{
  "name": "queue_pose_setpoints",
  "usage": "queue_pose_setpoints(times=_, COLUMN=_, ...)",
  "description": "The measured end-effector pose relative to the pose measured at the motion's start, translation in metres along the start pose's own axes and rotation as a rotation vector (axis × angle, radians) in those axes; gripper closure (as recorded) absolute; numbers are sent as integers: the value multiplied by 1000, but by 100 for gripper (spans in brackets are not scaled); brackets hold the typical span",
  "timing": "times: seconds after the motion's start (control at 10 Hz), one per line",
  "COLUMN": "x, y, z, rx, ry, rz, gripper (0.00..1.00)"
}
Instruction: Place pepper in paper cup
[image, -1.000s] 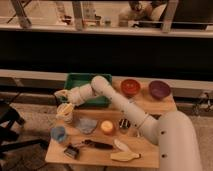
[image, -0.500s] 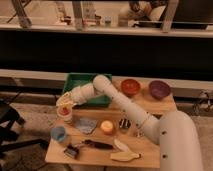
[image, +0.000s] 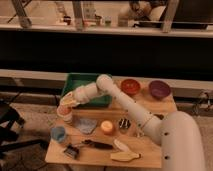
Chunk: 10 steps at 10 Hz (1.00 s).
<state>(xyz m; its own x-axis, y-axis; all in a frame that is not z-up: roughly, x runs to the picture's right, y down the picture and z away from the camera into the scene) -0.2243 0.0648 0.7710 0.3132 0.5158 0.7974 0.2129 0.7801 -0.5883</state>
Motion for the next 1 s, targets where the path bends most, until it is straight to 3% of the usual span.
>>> queue_pose_setpoints(times=1.0, x=14, y=1, z=-24, rx=34, ry=19, rz=26, gripper=91)
